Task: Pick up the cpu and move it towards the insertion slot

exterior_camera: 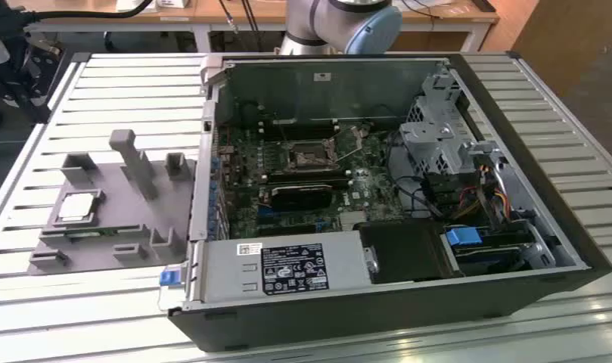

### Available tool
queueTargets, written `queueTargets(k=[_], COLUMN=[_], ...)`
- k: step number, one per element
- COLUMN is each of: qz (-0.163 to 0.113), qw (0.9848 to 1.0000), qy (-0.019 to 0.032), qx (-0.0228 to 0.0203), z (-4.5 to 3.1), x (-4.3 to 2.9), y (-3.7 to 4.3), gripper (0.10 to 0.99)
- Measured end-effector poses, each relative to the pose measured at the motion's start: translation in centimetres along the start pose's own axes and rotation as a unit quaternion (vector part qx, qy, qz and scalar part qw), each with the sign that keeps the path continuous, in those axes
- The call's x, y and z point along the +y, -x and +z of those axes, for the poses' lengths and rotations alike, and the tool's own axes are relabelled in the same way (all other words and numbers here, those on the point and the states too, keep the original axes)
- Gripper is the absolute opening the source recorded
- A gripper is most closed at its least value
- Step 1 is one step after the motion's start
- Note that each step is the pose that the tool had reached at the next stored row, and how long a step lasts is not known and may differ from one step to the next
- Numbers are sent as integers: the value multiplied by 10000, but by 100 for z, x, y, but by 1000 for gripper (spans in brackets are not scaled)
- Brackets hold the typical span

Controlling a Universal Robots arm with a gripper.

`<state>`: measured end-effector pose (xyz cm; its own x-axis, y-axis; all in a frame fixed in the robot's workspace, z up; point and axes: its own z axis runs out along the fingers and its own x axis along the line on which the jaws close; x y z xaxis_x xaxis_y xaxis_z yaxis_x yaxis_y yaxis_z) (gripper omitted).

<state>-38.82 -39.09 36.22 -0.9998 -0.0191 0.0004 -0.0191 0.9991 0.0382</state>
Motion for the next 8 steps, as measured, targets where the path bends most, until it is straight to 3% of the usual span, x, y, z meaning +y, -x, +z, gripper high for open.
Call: queueTargets(k=[8], qz=[0], qw=[10000], qy=[0], qx=[0], z=[0], x=[0], y=[0], gripper=[102])
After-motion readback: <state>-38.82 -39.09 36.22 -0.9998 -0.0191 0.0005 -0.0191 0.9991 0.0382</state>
